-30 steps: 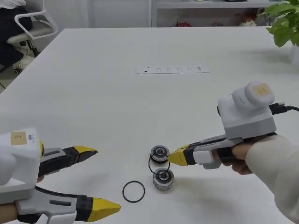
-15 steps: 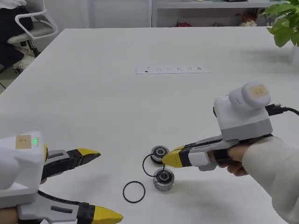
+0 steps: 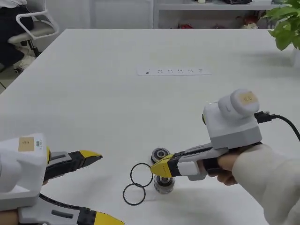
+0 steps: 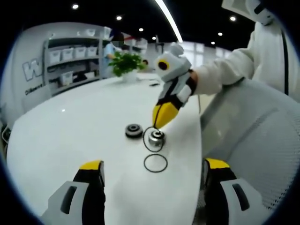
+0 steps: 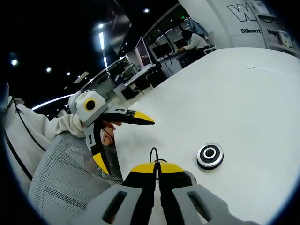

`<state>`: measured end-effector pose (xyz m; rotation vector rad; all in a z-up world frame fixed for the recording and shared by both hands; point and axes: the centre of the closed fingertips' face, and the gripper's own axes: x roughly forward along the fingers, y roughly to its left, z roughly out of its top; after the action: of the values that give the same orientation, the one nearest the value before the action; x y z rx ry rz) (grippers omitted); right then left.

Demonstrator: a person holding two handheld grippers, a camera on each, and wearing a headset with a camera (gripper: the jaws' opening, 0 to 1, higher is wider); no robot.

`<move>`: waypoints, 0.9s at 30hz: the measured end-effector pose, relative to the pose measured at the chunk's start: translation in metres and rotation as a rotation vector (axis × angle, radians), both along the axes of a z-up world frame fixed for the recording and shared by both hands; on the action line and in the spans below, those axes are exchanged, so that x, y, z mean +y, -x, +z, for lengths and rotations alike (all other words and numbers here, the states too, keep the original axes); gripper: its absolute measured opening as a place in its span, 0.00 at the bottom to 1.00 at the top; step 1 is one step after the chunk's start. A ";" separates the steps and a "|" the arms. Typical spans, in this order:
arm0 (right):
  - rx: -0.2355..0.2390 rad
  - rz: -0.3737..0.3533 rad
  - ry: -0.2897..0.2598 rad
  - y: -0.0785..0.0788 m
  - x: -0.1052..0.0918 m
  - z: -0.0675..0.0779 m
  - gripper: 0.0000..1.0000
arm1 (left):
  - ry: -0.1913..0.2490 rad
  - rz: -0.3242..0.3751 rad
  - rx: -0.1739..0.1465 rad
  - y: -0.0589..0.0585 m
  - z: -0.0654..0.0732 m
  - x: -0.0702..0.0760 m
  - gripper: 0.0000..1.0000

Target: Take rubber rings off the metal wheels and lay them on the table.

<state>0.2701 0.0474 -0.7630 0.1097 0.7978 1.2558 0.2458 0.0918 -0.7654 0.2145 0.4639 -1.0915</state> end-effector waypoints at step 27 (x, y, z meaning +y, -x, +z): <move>0.008 0.134 0.127 0.031 0.009 -0.036 0.00 | -0.022 -0.036 0.014 0.006 -0.005 -0.003 0.88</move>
<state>0.2387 0.0561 -0.7990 -0.0429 0.9014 1.3275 0.2402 0.0888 -0.7707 0.2357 0.4866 -1.1239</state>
